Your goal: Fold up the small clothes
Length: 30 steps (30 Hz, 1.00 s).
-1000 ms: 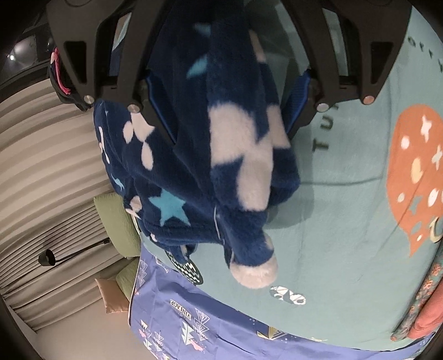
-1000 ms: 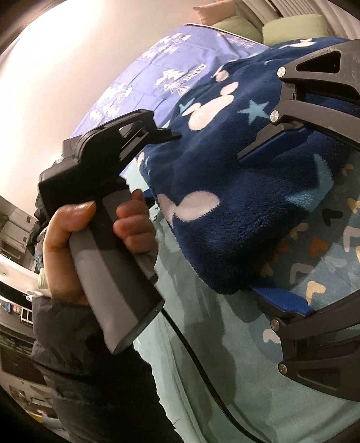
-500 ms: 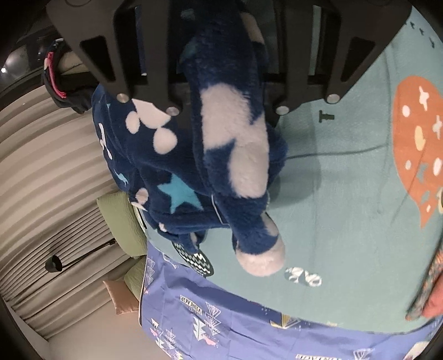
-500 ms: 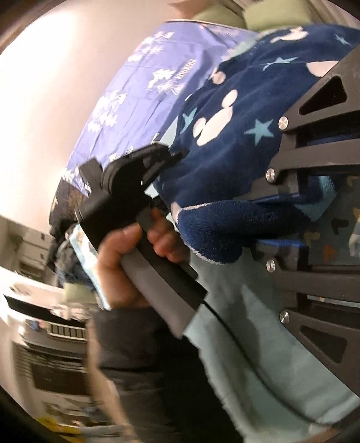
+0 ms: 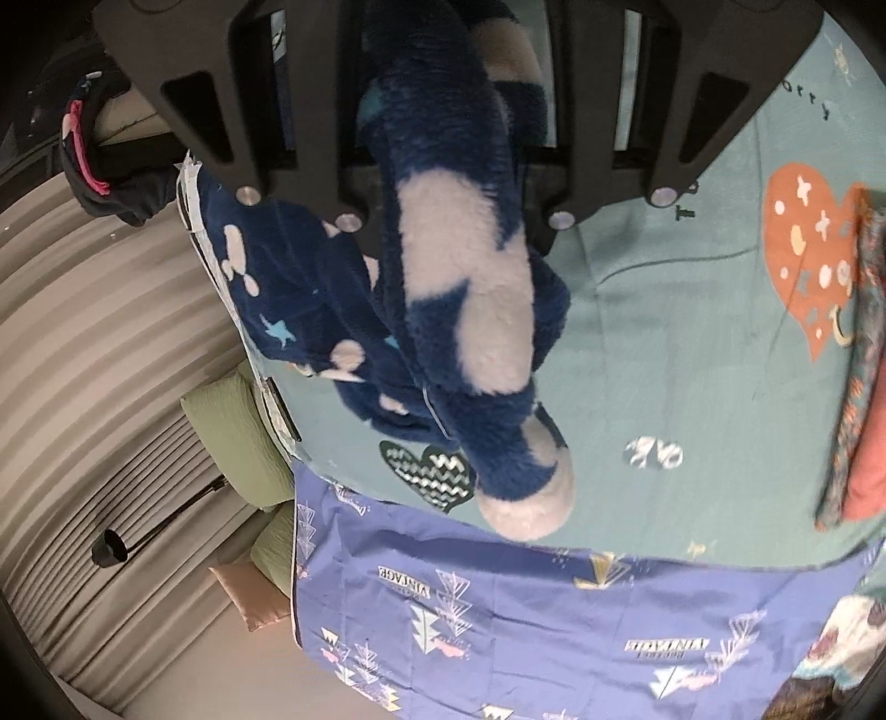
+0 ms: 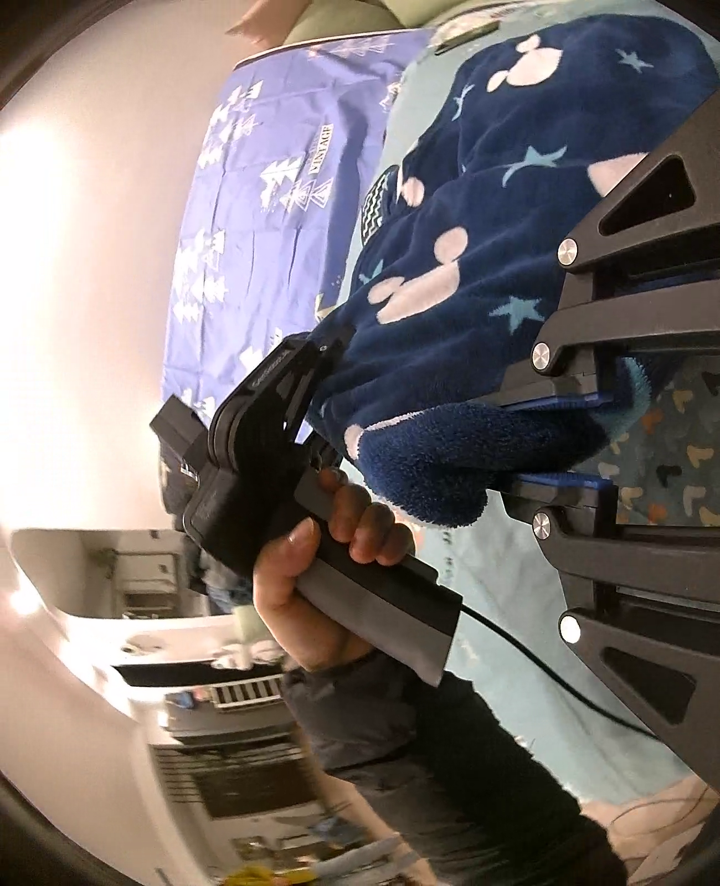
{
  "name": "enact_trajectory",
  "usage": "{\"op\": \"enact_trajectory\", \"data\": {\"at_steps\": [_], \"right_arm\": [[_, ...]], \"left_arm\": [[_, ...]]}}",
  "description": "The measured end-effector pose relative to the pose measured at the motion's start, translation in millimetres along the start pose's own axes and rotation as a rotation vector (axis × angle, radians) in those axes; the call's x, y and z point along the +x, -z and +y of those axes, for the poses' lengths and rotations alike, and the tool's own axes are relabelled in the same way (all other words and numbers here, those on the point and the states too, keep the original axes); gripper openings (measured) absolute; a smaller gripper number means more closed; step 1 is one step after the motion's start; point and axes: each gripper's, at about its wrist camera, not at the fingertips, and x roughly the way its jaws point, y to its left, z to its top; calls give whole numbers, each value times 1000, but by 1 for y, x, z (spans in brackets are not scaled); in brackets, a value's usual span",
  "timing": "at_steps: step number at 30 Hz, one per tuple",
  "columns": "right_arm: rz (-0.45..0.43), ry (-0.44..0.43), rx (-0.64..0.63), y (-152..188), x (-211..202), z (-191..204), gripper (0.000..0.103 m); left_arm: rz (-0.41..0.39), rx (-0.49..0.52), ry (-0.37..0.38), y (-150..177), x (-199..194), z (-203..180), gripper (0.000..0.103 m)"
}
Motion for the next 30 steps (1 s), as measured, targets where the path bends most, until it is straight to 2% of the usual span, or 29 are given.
{"op": "enact_trajectory", "data": {"at_steps": [6, 14, 23, 30], "right_arm": [[-88, 22, 94, -3, -29, -25, 15], [-164, 27, 245, 7, -69, -82, 14], [-233, 23, 464, 32, -113, -149, 14], [-253, 54, 575, 56, -132, -192, 14]], "left_arm": [[-7, 65, -56, -16, -5, -51, 30], [22, 198, -141, -32, 9, -138, 30], [111, 307, -215, -34, 76, -237, 30], [176, 379, -254, -22, 131, -286, 30]]}}
